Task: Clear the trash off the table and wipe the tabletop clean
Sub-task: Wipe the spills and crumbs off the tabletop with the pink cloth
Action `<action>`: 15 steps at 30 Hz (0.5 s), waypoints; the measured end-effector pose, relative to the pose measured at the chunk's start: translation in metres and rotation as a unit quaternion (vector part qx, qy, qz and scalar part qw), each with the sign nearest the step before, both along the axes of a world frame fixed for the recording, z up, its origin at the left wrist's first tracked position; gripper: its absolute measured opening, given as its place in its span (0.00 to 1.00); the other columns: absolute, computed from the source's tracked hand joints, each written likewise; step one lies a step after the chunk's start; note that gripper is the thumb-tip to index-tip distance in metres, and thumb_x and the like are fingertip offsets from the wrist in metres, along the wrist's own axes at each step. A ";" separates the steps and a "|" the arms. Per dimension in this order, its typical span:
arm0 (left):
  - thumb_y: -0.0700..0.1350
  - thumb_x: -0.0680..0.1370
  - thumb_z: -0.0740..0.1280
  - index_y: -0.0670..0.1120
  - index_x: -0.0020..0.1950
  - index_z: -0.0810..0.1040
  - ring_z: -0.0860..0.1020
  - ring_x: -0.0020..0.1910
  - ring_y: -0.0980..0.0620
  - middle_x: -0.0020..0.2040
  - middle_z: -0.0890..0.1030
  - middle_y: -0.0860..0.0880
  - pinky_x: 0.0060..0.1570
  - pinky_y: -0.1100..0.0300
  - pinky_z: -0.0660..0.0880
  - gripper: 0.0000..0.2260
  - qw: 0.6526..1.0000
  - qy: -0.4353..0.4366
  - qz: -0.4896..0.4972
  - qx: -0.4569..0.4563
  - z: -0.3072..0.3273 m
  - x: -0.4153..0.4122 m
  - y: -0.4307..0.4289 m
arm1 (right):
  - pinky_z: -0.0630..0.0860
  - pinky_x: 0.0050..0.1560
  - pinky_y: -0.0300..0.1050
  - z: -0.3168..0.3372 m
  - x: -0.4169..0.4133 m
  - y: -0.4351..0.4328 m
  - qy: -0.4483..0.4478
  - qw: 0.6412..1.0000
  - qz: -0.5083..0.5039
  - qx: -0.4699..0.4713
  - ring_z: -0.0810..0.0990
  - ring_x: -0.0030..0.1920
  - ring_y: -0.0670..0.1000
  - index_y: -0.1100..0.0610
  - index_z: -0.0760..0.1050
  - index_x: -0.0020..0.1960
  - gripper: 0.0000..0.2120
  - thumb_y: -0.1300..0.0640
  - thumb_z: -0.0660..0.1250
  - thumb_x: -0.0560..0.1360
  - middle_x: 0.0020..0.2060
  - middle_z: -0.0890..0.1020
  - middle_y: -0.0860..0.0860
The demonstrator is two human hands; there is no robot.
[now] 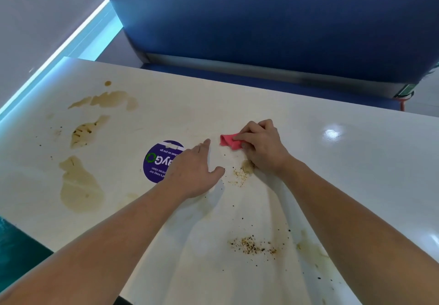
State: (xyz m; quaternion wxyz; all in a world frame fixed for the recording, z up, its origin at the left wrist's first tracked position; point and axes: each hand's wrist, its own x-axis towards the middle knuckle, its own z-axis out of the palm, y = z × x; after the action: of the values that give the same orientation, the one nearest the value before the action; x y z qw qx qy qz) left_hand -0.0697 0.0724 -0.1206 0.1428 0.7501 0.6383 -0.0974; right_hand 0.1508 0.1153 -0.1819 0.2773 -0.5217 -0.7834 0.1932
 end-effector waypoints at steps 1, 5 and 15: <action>0.68 0.72 0.48 0.47 0.83 0.51 0.72 0.71 0.44 0.78 0.68 0.46 0.65 0.50 0.70 0.44 1.000 -0.001 -0.001 0.000 0.000 0.000 0.000 | 0.64 0.56 0.46 -0.002 0.005 -0.007 0.002 1.000 0.011 0.006 0.66 0.53 0.53 0.48 0.85 0.59 0.13 0.60 0.69 0.79 0.52 0.79 0.40; 0.64 0.78 0.56 0.47 0.84 0.51 0.72 0.71 0.44 0.78 0.68 0.46 0.66 0.51 0.70 0.39 1.000 -0.012 0.003 -0.001 0.000 -0.001 0.000 | 0.71 0.54 0.50 -0.011 0.033 -0.021 0.020 0.999 -0.026 0.041 0.67 0.52 0.54 0.48 0.85 0.58 0.12 0.60 0.73 0.77 0.50 0.79 0.38; 0.66 0.78 0.56 0.50 0.84 0.51 0.68 0.75 0.45 0.80 0.63 0.46 0.68 0.50 0.69 0.38 1.000 0.006 -0.016 0.017 -0.005 0.001 -0.002 | 0.71 0.53 0.52 -0.017 0.015 -0.033 0.034 0.998 -0.049 0.033 0.65 0.51 0.51 0.45 0.83 0.60 0.13 0.58 0.69 0.79 0.49 0.77 0.38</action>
State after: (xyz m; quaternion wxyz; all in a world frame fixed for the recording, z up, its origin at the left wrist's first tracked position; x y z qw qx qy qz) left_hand -0.0683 0.0706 -0.1257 0.1252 0.7619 0.6286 -0.0932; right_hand 0.1654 0.0819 -0.1986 0.3293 -0.5430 -0.7533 0.1712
